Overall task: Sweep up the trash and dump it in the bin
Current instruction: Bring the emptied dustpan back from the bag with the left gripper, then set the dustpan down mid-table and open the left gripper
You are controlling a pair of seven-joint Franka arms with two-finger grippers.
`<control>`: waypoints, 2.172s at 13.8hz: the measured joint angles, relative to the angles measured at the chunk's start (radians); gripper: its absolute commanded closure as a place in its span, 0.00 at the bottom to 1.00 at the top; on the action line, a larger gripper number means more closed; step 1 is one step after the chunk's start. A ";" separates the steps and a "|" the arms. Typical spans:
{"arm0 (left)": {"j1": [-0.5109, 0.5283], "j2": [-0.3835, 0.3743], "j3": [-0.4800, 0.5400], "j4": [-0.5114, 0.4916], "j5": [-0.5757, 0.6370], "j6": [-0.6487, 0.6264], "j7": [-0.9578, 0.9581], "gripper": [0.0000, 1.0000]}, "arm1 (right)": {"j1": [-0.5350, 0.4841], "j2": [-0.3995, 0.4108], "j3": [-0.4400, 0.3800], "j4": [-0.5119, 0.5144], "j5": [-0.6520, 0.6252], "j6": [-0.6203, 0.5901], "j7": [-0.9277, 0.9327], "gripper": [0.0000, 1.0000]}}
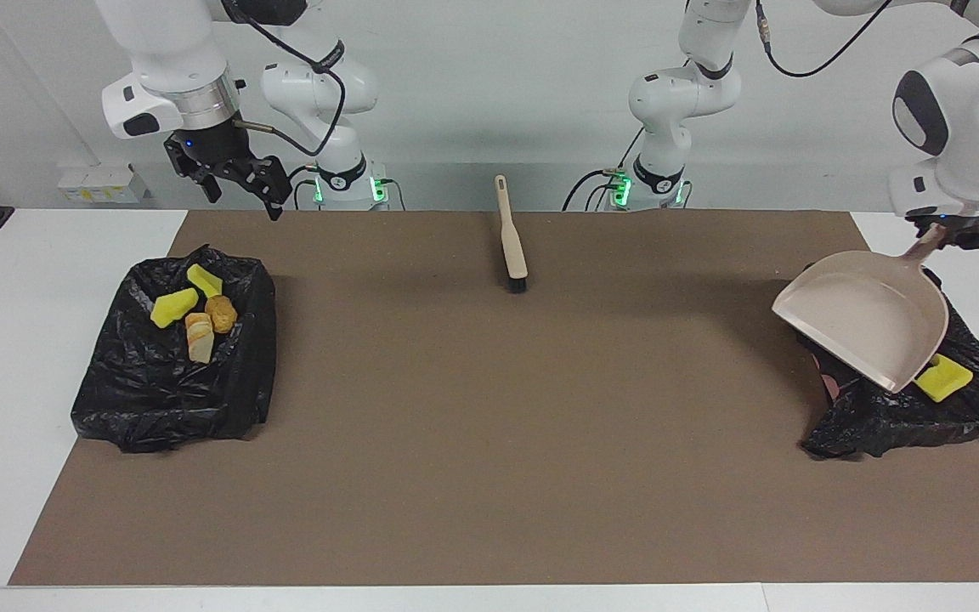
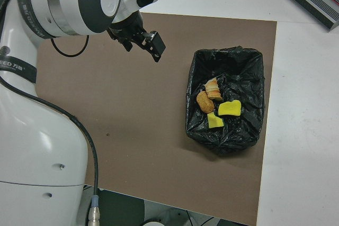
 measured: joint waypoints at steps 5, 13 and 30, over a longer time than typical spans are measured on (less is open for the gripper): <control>-0.165 -0.026 -0.006 -0.068 -0.185 -0.041 -0.349 1.00 | 0.000 0.000 0.000 0.000 0.008 0.012 -0.028 0.00; -0.452 0.019 -0.011 -0.088 -0.480 0.063 -0.904 1.00 | -0.042 0.000 -0.003 0.000 0.009 0.012 -0.029 0.00; -0.825 0.269 0.008 -0.080 -0.599 0.517 -1.485 0.00 | -0.044 0.000 -0.001 0.000 0.010 0.012 -0.029 0.00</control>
